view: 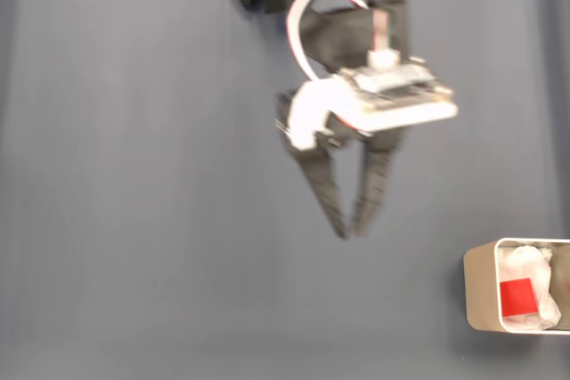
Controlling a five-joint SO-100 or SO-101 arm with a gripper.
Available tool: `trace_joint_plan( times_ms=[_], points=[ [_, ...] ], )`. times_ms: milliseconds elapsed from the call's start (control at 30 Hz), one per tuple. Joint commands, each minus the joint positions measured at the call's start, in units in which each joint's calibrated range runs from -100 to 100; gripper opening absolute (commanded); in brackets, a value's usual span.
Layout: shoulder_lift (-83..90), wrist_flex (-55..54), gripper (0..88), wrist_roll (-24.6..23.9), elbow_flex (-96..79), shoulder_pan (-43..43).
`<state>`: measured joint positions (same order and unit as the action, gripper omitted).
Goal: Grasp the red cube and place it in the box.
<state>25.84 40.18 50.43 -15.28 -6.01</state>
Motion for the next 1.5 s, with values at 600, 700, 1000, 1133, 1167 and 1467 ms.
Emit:
trace_joint_plan(
  times_ms=[600, 700, 1000, 1133, 1167, 1467],
  points=[
    [52.1, -4.7, 0.0, -0.4, -66.7, 4.8],
    [57.9, -3.4, 0.0, -0.5, -73.0, 5.5],
    [68.3, 4.2, 0.0, -1.8, -84.5, 6.0],
    [69.7, 10.2, 0.0, -2.9, -84.5, 4.7],
    [70.4, 12.2, 0.0, -2.9, -84.5, 4.5],
    [73.9, 25.9, 0.0, -0.9, -84.5, 6.0]
  ],
)
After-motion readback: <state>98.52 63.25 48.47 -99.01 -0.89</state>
